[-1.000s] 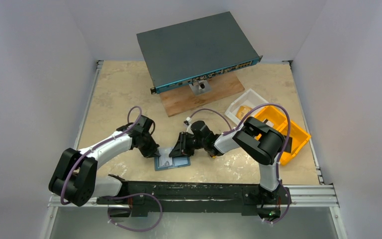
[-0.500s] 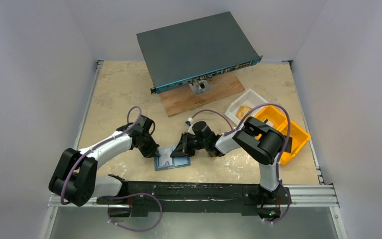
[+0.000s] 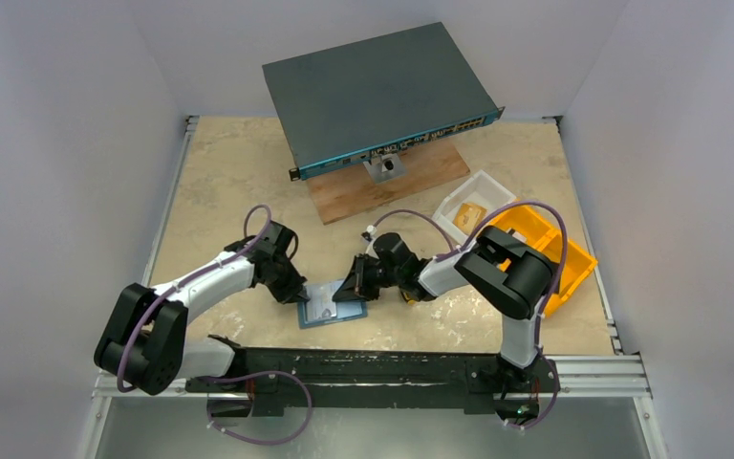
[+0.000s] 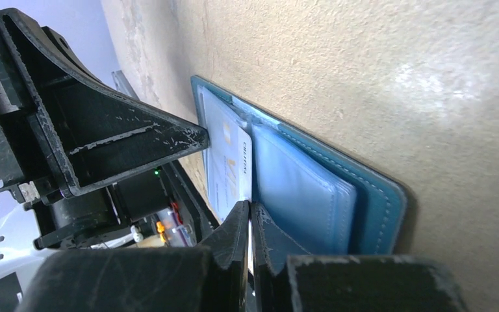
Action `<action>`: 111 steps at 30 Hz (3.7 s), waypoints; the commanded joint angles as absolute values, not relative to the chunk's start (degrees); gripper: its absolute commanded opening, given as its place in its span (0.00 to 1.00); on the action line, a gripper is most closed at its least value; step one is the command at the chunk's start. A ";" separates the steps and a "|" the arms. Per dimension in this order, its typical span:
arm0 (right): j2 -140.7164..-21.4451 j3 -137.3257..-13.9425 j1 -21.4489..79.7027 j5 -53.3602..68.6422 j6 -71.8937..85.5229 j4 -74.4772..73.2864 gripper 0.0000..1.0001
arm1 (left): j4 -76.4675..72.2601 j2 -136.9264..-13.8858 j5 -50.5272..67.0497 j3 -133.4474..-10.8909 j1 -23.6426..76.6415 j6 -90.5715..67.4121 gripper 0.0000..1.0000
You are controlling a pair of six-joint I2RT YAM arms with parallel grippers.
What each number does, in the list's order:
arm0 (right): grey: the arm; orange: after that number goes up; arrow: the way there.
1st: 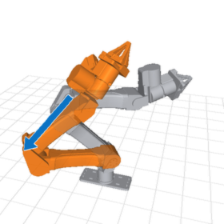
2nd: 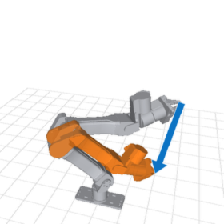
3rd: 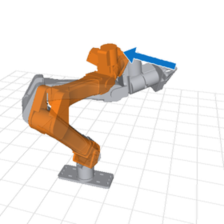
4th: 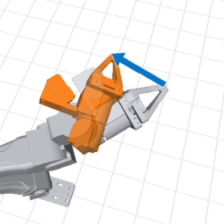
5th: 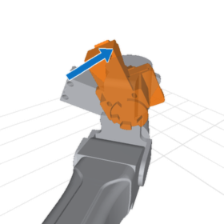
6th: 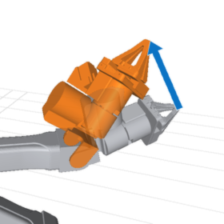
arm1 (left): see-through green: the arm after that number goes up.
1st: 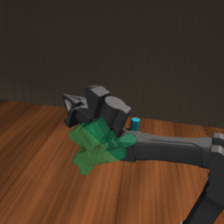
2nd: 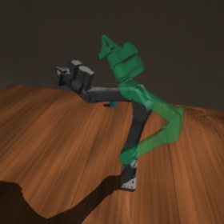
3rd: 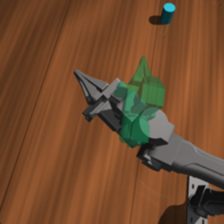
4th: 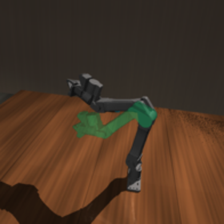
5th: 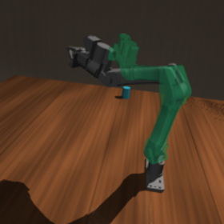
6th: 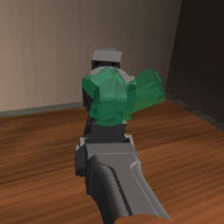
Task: Take the credit cards out of the card holder
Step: Remove the credit card from the card holder, then place the credit card in the storage box.
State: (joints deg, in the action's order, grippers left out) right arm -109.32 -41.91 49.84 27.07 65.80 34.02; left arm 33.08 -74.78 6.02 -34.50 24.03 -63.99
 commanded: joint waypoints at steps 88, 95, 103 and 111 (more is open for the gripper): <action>-65.30 -47.00 22.15 9.11 45.29 -20.43 0.00 | 47.30 -56.67 13.10 -48.50 24.96 -43.42 0.79; -63.18 -51.94 7.59 4.45 38.38 -30.66 0.00 | 48.38 -55.34 14.09 -49.79 24.92 -40.76 0.79; -65.74 -57.83 -3.42 -4.97 34.35 -36.39 0.00 | 48.86 -54.04 14.67 -49.43 24.96 -40.15 0.79; -72.11 -60.03 -5.26 -13.78 33.23 -37.43 0.00 | 49.78 -53.51 14.56 -49.85 24.96 -39.38 0.80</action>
